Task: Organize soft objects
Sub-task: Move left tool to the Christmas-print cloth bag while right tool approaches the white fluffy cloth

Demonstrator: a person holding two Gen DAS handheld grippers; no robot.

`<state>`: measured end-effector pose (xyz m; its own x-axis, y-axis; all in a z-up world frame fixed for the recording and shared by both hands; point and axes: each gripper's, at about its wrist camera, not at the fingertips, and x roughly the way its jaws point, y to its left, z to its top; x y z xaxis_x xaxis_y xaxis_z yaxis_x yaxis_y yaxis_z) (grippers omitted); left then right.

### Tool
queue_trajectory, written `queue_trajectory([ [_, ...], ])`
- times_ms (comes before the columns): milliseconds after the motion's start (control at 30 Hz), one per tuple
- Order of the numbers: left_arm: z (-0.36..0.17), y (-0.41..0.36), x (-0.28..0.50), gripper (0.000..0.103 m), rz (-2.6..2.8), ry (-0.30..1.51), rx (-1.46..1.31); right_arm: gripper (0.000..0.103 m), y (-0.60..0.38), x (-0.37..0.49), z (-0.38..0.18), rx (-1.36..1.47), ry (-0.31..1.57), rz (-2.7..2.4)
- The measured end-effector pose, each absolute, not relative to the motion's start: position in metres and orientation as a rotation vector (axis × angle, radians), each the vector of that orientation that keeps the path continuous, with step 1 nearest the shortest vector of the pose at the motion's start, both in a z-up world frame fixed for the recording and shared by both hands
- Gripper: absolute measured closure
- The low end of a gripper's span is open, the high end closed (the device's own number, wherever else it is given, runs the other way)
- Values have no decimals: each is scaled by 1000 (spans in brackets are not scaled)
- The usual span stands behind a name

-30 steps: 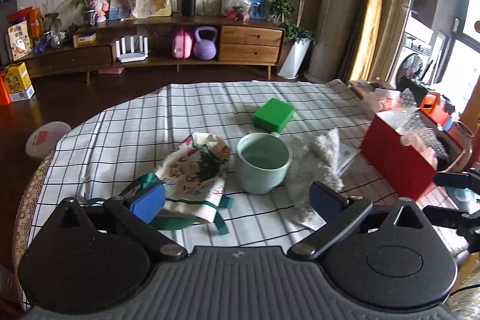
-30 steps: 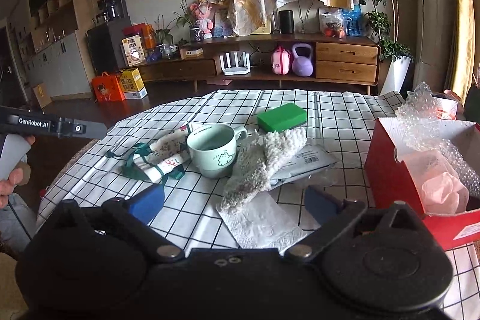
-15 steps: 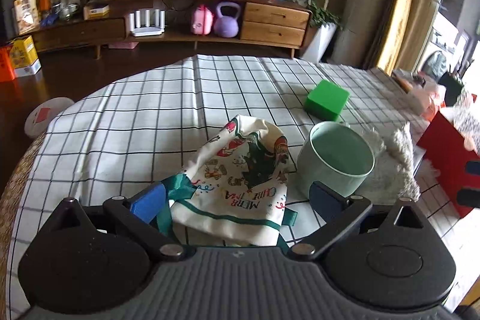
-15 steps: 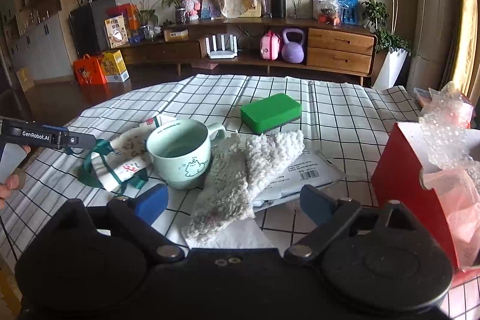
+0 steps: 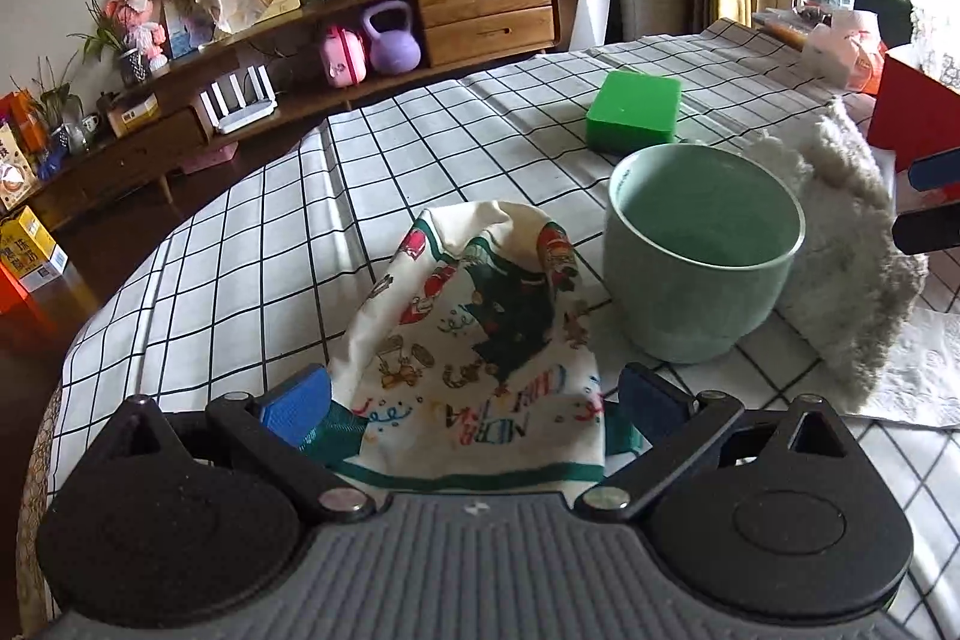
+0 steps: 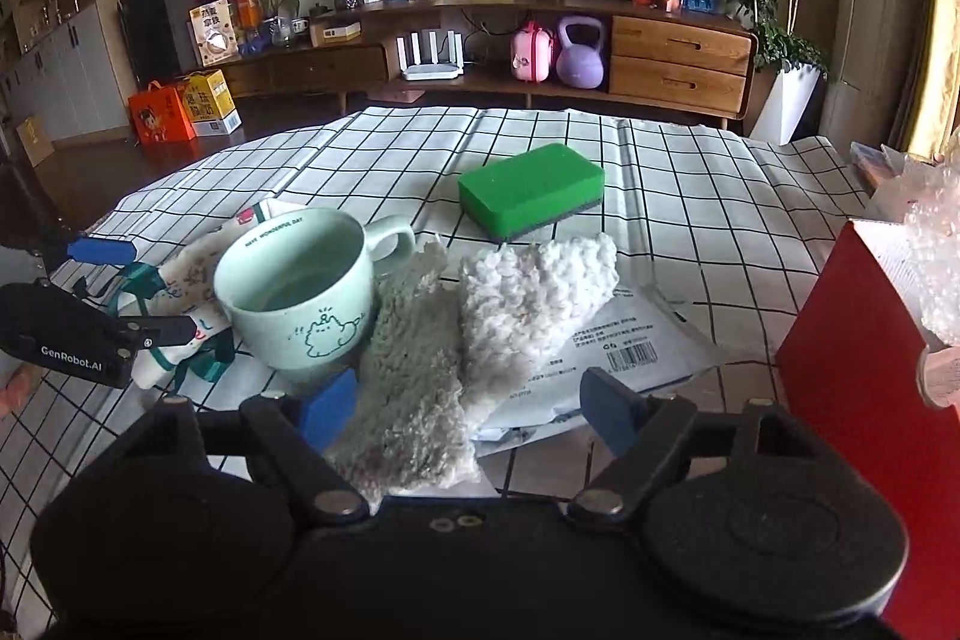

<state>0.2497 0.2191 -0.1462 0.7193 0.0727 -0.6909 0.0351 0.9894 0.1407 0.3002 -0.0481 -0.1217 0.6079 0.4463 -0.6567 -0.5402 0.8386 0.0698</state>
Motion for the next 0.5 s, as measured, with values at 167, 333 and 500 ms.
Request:
queue_trajectory([
  [167, -156, 232, 265, 0, 38, 796, 121, 29, -43, 305, -127, -153, 711, 573],
  [333, -166, 242, 274, 0, 43, 823, 64, 39, -41, 308, -133, -160, 722, 571],
  [500, -173, 248, 278, 6, 31, 856, -20, 50, -39, 308, -137, -167, 717, 566],
])
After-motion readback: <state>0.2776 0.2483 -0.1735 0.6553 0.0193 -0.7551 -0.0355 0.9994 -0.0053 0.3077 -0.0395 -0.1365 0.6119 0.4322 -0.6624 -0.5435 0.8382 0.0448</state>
